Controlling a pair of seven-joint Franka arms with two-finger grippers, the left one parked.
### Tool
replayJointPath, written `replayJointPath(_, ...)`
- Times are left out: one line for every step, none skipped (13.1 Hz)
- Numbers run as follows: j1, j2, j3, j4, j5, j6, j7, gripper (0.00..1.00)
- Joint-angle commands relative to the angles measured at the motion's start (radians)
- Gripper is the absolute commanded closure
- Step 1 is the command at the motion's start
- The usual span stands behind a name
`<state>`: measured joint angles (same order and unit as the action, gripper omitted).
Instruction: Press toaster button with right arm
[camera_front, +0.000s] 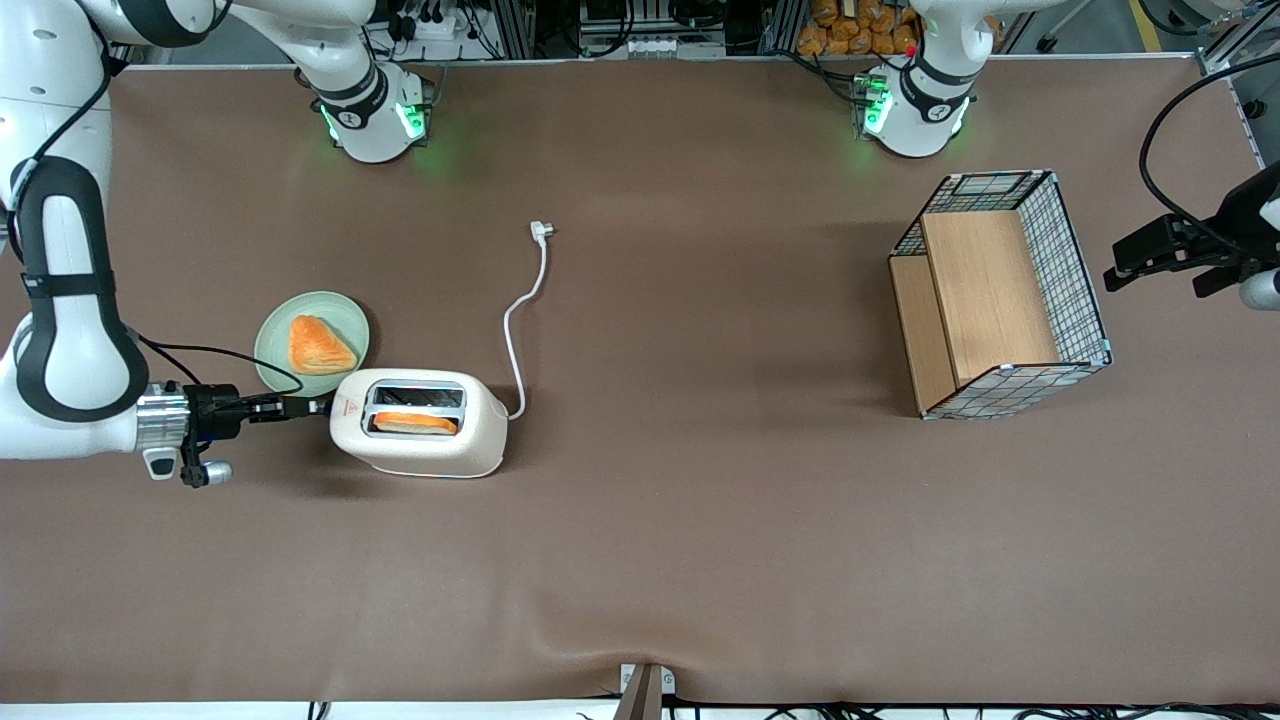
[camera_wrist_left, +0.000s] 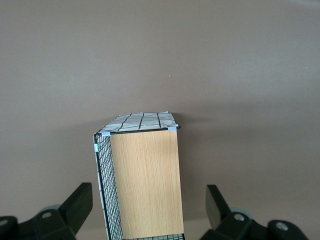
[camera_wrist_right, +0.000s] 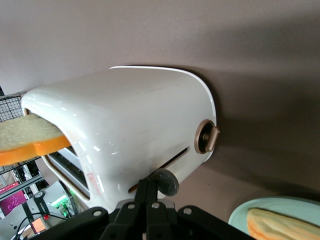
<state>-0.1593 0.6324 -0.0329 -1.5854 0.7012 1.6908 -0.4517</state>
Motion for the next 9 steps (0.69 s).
replayJointPath(-0.023,0.032,0.01,-0.008,0.044,0.006,-0.061,1.0)
replayJointPath(-0.028,0.044,0.01,-0.008,0.052,0.009,-0.074,1.0)
replayJointPath(-0.028,0.055,0.01,-0.01,0.055,0.023,-0.09,1.0)
replayJointPath(-0.029,0.064,0.01,-0.01,0.055,0.032,-0.105,1.0)
replayJointPath(-0.029,0.076,0.01,-0.01,0.058,0.039,-0.114,1.0)
replayJointPath(-0.032,0.085,0.01,-0.01,0.058,0.052,-0.125,1.0)
replayJointPath(-0.032,0.098,0.01,-0.01,0.06,0.059,-0.14,1.0)
replayJointPath(-0.032,0.111,0.01,-0.01,0.075,0.059,-0.153,1.0)
replayJointPath(-0.034,0.125,0.01,-0.01,0.093,0.061,-0.172,1.0)
